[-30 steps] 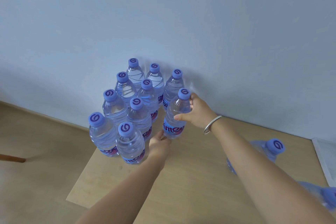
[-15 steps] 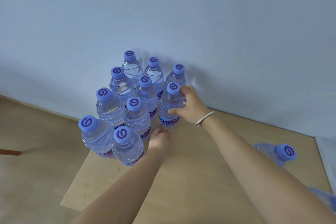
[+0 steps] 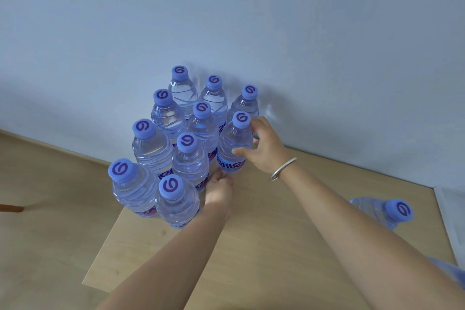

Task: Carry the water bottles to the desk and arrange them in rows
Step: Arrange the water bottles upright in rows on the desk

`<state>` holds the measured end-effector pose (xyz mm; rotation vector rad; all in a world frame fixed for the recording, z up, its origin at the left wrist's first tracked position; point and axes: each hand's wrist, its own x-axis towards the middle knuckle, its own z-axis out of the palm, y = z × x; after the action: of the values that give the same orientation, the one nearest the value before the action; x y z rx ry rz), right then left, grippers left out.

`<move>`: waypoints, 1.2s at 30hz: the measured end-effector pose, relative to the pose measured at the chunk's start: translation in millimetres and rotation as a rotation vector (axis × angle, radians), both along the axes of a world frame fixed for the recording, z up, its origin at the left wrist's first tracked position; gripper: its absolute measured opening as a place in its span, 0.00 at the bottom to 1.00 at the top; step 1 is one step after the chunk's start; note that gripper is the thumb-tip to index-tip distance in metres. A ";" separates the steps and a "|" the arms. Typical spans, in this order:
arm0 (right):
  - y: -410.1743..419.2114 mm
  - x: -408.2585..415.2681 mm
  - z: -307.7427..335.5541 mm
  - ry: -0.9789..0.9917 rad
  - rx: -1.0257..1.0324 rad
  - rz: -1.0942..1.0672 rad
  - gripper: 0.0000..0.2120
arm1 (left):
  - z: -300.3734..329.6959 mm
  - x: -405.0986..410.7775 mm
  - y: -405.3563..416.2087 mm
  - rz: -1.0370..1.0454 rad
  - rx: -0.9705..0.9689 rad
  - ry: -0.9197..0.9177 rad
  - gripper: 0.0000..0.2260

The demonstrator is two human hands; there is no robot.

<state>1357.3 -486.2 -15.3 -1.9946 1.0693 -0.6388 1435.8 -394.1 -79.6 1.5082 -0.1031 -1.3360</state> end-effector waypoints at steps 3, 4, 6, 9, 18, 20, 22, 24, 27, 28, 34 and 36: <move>-2.3 -0.7 -0.5 0.033 -0.003 0.022 0.29 | 0.0 -2.2 -0.8 -0.008 -0.011 0.001 0.13; -2.9 -0.8 -0.3 0.060 -0.004 0.032 0.30 | 0.2 -2.2 -0.4 -0.010 -0.011 -0.002 0.14; -3.6 -1.4 1.8 0.112 0.003 0.047 0.32 | 1.4 -1.8 -0.1 -0.016 0.008 -0.022 0.15; 1.4 -2.9 11.1 0.145 0.002 0.047 0.39 | 7.3 -4.9 -0.6 -0.026 0.054 -0.061 0.17; 84.2 -79.9 40.3 0.003 -0.446 -0.287 0.29 | 18.4 -37.7 11.9 -0.291 0.016 -0.031 0.16; 92.2 -114.2 47.7 -0.082 -0.499 -0.521 0.26 | 16.1 -44.3 13.7 -0.380 -0.004 -0.152 0.22; 98.3 -147.5 49.8 -0.147 -0.488 -0.757 0.27 | 17.0 -51.6 16.3 -0.481 -0.033 -0.243 0.24; 105.9 -170.5 45.3 -0.162 -0.397 -0.927 0.30 | 18.6 -58.8 17.9 -0.545 -0.074 -0.315 0.23; 117.6 -180.3 26.2 -0.171 -0.131 -0.995 0.35 | 23.5 -70.3 21.0 -0.608 -0.135 -0.401 0.22; 120.3 -178.8 18.2 -0.173 -0.056 -0.977 0.35 | 24.6 -73.6 22.6 -0.629 -0.142 -0.422 0.22; 113.7 -175.0 -2.1 -0.154 0.010 -0.989 0.25 | 31.3 -78.3 34.1 -0.704 -0.157 -0.481 0.21; 111.8 -178.2 1.6 -0.131 0.026 -0.972 0.23 | 31.4 -74.4 38.6 -0.708 -0.155 -0.477 0.21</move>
<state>1179.1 -374.5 -13.7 -1.2849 1.9368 -1.2056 1361.3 -355.4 -48.2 1.6976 -1.1031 -1.4178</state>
